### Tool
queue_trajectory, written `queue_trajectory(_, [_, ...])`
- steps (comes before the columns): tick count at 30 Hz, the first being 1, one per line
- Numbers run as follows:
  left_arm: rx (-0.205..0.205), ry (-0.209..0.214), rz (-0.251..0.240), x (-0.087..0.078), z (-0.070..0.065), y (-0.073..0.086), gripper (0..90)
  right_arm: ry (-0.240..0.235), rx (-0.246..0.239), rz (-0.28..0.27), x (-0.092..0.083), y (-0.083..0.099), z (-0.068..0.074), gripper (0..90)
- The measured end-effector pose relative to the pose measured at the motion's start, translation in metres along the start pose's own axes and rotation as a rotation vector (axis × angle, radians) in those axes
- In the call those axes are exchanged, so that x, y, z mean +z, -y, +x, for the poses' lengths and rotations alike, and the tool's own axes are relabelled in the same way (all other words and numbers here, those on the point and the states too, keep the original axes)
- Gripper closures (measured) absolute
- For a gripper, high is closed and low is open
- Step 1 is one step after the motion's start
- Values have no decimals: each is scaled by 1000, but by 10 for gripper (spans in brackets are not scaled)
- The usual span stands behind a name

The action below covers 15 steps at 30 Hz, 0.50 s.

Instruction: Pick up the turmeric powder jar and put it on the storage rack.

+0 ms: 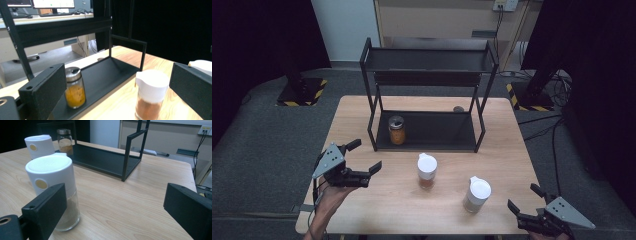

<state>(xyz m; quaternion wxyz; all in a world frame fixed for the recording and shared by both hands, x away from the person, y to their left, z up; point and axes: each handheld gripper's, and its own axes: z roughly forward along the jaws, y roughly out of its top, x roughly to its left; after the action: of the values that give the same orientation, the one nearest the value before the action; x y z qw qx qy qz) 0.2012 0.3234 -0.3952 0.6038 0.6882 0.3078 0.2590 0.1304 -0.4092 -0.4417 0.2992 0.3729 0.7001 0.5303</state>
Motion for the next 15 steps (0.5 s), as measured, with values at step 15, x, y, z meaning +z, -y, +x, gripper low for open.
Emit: queue_trajectory(15, [-50, -43, 21, -33, -8, 56, 2, 2, -2, 4, 1, -1, 1, 51])
